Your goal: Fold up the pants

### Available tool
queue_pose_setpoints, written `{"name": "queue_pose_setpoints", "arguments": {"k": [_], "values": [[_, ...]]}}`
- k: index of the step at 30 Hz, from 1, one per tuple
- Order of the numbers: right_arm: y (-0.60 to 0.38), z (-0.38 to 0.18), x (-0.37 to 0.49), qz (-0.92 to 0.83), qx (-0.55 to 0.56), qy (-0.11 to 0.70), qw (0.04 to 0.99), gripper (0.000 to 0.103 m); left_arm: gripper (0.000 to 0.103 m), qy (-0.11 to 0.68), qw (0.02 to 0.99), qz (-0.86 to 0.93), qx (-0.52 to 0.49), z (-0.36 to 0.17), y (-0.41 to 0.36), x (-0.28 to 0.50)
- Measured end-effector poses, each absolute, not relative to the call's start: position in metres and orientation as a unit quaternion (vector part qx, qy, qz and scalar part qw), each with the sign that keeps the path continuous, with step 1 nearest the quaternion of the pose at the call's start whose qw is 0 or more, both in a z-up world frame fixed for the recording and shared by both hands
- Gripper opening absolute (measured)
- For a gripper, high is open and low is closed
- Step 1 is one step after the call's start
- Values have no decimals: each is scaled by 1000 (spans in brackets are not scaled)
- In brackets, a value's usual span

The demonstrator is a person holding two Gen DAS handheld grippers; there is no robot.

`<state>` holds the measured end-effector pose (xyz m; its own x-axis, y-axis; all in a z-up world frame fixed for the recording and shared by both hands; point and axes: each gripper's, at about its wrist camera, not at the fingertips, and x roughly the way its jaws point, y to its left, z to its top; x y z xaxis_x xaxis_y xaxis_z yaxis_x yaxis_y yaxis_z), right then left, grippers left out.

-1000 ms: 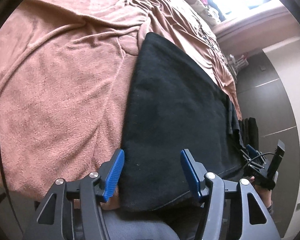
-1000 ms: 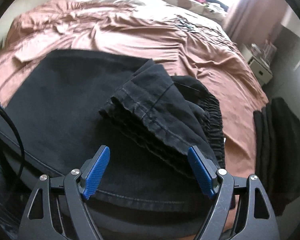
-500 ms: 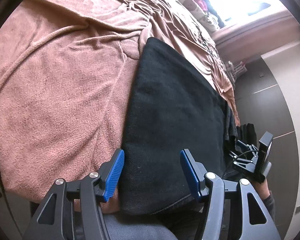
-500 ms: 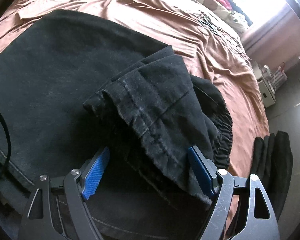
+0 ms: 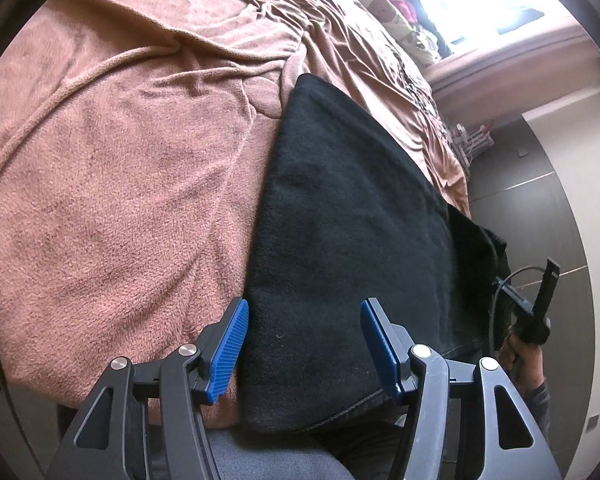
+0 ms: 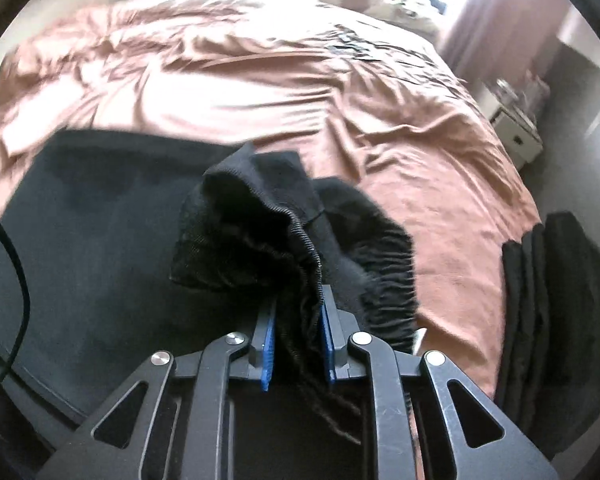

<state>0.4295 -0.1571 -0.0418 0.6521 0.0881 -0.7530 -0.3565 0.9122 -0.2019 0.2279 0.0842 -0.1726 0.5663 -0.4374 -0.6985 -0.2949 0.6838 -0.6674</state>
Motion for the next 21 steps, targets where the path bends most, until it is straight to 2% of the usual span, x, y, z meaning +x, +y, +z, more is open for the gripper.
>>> {"name": "queue_pose_setpoints", "arguments": {"k": [4, 11, 21], "values": [[-184, -31, 443, 87, -119, 400, 904, 20, 61, 463, 792, -45, -395, -172, 84, 227], [-211, -22, 427, 71, -60, 405, 910, 48, 61, 465, 791, -46, -394, -172, 83, 227], [-277, -19, 382, 120, 108, 425, 890, 50, 61, 472, 790, -44, -389, -172, 81, 232]]}}
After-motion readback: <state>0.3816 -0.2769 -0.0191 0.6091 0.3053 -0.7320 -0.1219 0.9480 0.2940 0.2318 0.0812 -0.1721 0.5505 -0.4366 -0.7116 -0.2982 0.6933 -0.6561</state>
